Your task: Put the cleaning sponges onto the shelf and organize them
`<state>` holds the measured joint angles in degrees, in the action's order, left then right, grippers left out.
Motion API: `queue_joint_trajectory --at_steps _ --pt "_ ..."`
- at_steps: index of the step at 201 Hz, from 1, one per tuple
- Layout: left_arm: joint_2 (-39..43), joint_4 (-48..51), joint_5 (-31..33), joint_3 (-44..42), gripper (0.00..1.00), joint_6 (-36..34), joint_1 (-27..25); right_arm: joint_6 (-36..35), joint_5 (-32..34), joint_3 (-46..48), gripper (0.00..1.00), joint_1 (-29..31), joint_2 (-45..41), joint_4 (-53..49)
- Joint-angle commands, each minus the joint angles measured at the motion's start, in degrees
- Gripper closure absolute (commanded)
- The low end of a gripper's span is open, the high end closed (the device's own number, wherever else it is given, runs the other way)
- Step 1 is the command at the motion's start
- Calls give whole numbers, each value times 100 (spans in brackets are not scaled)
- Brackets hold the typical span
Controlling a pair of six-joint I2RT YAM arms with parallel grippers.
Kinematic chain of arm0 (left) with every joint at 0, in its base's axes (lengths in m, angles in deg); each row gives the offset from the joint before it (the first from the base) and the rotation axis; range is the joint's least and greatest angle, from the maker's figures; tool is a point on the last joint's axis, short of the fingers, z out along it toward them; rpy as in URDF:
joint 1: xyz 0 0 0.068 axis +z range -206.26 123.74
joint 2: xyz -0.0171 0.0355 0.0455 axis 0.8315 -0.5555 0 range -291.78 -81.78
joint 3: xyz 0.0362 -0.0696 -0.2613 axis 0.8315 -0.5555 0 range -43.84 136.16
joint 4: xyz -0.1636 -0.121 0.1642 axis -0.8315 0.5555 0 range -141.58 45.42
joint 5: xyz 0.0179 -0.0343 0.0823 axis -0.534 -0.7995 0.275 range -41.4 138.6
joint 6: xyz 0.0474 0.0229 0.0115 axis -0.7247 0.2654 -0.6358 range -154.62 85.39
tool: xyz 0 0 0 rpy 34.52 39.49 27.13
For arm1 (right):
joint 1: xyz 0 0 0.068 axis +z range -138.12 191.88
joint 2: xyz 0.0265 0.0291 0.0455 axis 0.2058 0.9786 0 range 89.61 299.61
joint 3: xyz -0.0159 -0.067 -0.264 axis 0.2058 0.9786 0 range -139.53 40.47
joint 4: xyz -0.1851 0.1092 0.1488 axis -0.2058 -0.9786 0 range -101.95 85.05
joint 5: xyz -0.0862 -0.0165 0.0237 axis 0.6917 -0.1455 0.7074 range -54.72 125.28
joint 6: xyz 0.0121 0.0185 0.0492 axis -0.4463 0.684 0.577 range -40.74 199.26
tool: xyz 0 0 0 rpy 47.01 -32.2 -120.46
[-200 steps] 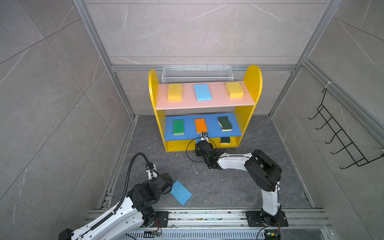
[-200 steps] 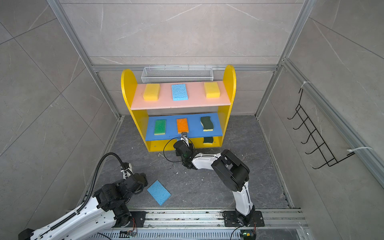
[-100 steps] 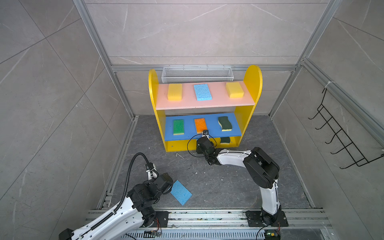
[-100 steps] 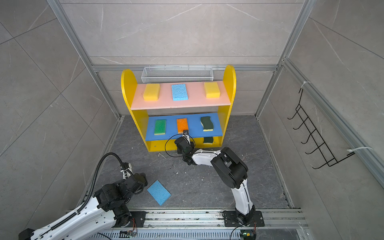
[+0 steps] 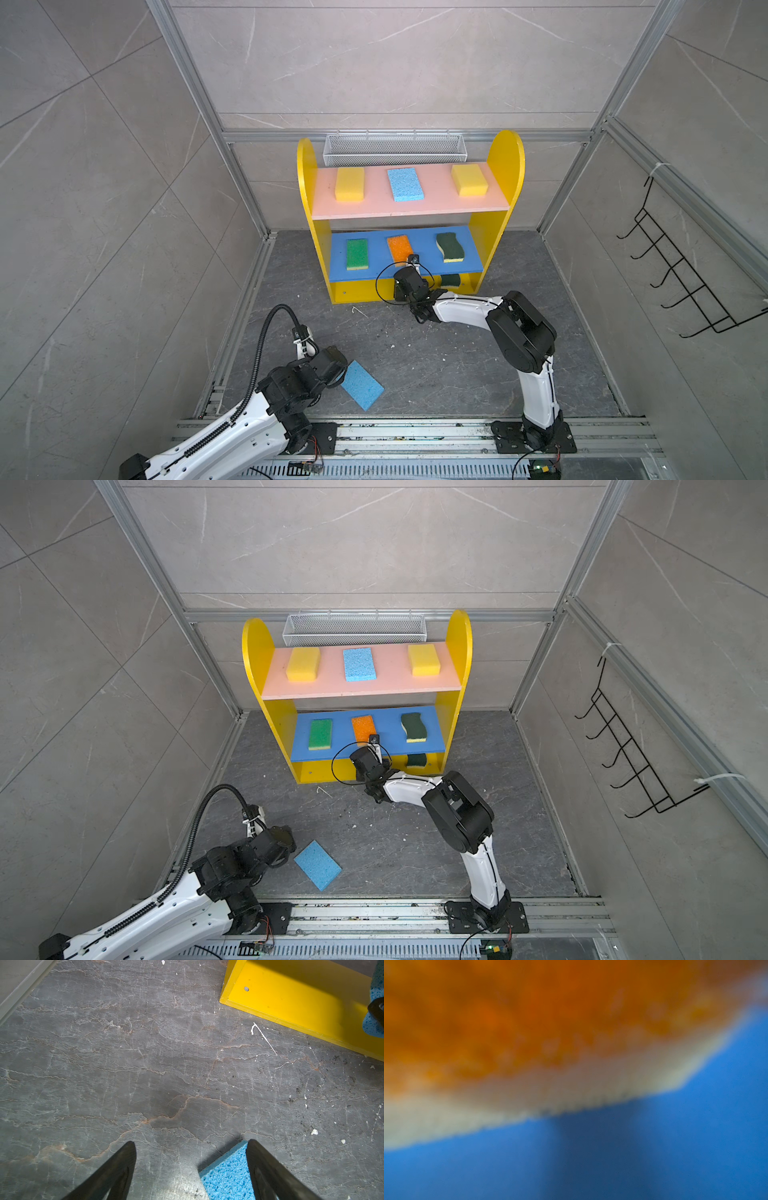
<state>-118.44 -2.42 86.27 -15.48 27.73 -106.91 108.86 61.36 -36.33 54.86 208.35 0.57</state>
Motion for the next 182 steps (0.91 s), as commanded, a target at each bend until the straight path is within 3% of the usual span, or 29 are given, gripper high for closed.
queue_joint_trajectory --at_steps 1,87,126,182 --pt "-33 -74 223 21 14 -126 -19 107 -17 -148 38 -19 145 -283" --pt "-24 -17 250 92 14 -134 -19 108 -22 97 31 -14 -1 -205" --pt "27 56 223 96 14 -76 -15 10 -79 216 22 0 -79 -46" --pt "195 119 195 89 14 -46 -15 -61 -48 292 21 41 -203 25"
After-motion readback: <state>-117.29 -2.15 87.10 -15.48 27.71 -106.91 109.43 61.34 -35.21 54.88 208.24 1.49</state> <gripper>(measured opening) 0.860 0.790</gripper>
